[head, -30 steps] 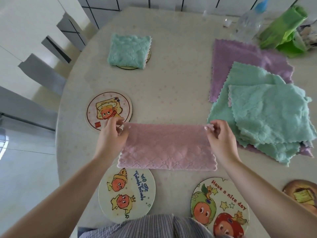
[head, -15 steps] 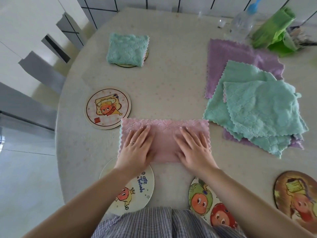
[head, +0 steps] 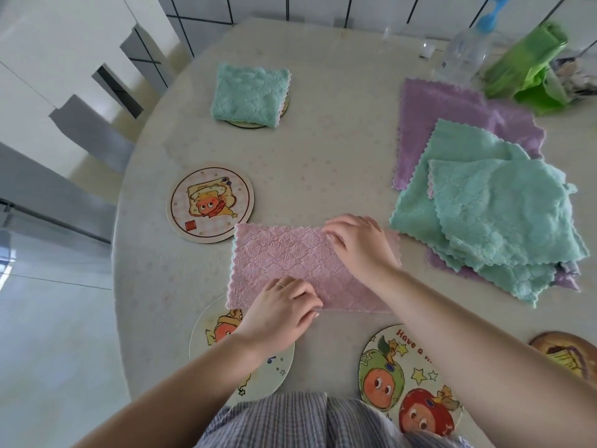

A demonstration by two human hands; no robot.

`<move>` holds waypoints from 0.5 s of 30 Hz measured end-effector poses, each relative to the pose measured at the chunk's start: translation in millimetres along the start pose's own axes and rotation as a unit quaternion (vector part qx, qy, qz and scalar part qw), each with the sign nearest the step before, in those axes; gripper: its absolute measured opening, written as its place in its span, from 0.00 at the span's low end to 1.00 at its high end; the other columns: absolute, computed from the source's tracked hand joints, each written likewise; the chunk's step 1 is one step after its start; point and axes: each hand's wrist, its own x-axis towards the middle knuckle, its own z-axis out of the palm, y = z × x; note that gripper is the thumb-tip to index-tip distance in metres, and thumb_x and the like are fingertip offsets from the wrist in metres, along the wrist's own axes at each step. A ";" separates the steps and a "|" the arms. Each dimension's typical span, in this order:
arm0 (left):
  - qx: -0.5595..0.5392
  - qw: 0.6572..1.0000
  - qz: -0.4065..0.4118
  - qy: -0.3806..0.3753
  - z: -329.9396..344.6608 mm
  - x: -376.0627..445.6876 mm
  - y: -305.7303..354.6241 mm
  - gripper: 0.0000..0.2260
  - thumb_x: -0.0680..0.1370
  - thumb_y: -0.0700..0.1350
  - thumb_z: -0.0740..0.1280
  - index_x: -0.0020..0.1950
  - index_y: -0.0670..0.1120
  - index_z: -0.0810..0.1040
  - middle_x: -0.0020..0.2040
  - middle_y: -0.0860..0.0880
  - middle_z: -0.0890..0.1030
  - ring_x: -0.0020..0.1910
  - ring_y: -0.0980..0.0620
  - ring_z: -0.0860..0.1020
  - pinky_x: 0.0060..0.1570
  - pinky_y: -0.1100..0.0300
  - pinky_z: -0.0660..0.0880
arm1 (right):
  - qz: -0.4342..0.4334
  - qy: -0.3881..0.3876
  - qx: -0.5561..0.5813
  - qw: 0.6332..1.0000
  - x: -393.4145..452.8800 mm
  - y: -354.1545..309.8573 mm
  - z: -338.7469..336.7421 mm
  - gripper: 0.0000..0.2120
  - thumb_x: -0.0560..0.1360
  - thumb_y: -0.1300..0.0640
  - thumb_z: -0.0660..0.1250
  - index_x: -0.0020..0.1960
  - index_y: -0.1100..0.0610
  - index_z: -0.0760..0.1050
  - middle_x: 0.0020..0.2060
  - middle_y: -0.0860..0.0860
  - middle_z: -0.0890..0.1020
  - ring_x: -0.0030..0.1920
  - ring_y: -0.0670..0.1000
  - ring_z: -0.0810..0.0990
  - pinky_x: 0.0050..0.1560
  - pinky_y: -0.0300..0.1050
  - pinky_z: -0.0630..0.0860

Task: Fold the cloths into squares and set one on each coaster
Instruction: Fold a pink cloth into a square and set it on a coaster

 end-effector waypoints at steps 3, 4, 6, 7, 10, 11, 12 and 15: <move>-0.008 0.999 -0.029 0.015 6.4 1.2 -1.1 0.04 0.72 0.45 0.70 0.46 0.51 0.81 0.44 0.54 0.77 0.45 0.52 0.76 0.47 0.56 0.75 | 0.033 -0.057 0.004 0.998 23.3 -10.0 -1.2 0.10 0.76 0.59 0.60 0.53 0.52 0.78 0.52 0.47 0.79 0.52 0.50 0.77 0.54 0.47 0.72; -0.009 0.999 -0.031 0.016 7.1 1.0 -1.1 0.05 0.71 0.44 0.71 0.46 0.51 0.81 0.44 0.54 0.77 0.45 0.52 0.76 0.47 0.57 0.74 | 0.041 -0.069 -0.006 0.997 27.9 -10.4 -0.9 0.09 0.76 0.58 0.61 0.53 0.52 0.78 0.52 0.48 0.79 0.51 0.51 0.78 0.51 0.46 0.73; -0.013 0.999 -0.033 0.021 7.5 1.2 -0.4 0.04 0.71 0.44 0.70 0.45 0.51 0.80 0.44 0.54 0.76 0.45 0.52 0.76 0.48 0.57 0.73 | 0.044 -0.091 -0.047 0.994 33.8 -9.8 0.7 0.09 0.75 0.55 0.63 0.54 0.52 0.77 0.52 0.50 0.79 0.52 0.53 0.78 0.50 0.46 0.73; -0.015 0.999 -0.035 0.025 7.8 1.8 0.2 0.03 0.71 0.44 0.70 0.44 0.51 0.80 0.44 0.54 0.76 0.44 0.52 0.76 0.47 0.57 0.73 | 0.048 -0.103 -0.065 0.991 35.7 -9.7 1.4 0.09 0.75 0.55 0.64 0.54 0.53 0.76 0.52 0.51 0.79 0.52 0.54 0.78 0.50 0.46 0.74; -0.018 0.998 -0.046 0.028 7.6 4.7 2.1 0.03 0.71 0.43 0.69 0.42 0.51 0.80 0.43 0.54 0.76 0.43 0.52 0.76 0.46 0.55 0.75 | 0.054 -0.131 -0.100 0.985 38.9 -13.3 0.1 0.08 0.75 0.54 0.65 0.52 0.55 0.77 0.52 0.53 0.79 0.52 0.56 0.77 0.52 0.49 0.74; -0.017 0.998 -0.047 0.027 7.3 5.6 2.5 0.03 0.71 0.43 0.69 0.41 0.51 0.80 0.42 0.54 0.76 0.43 0.52 0.76 0.47 0.55 0.75 | 0.050 -0.137 -0.109 0.983 39.5 -14.2 -0.3 0.07 0.75 0.54 0.65 0.51 0.56 0.77 0.51 0.53 0.79 0.52 0.56 0.77 0.53 0.50 0.74; -0.016 0.998 -0.047 0.024 6.5 6.5 2.9 0.03 0.71 0.43 0.69 0.41 0.51 0.79 0.42 0.54 0.76 0.42 0.52 0.76 0.47 0.55 0.75 | 0.045 -0.145 -0.112 0.982 39.9 -14.2 -0.3 0.07 0.75 0.54 0.65 0.50 0.56 0.77 0.51 0.53 0.79 0.52 0.56 0.77 0.52 0.50 0.74; -0.022 0.998 -0.053 0.018 0.1 6.8 5.0 0.03 0.71 0.44 0.69 0.40 0.52 0.79 0.42 0.55 0.75 0.43 0.54 0.75 0.48 0.53 0.74 | 0.059 -0.169 -0.054 0.982 38.7 -11.7 -6.2 0.05 0.73 0.54 0.65 0.47 0.54 0.75 0.46 0.49 0.78 0.49 0.53 0.76 0.49 0.47 0.73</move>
